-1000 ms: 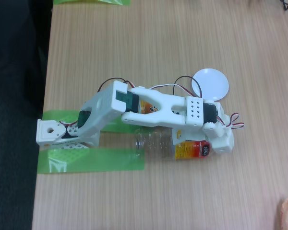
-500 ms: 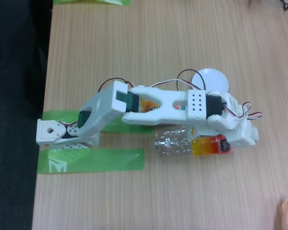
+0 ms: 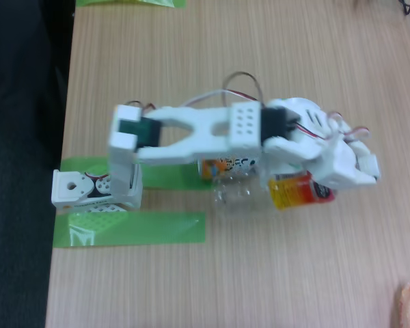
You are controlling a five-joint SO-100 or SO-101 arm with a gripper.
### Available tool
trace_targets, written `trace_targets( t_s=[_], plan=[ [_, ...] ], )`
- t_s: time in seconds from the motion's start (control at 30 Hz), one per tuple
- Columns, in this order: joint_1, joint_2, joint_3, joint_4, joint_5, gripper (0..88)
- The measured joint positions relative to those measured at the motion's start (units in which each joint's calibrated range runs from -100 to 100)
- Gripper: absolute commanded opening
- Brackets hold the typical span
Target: Pick up the plastic bottle and stand it up on the white place
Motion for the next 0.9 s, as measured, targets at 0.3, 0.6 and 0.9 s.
trace_targets(
  t_s=[0.3,0.6,0.9],
  plan=[
    [-3.36,-22.31,15.00,0.08,-0.11,7.2],
    [-9.41,-37.04,25.12,0.08,-0.95,7.2],
    [-19.28,-38.47,25.21,-10.79,-2.10,7.1]
  ],
)
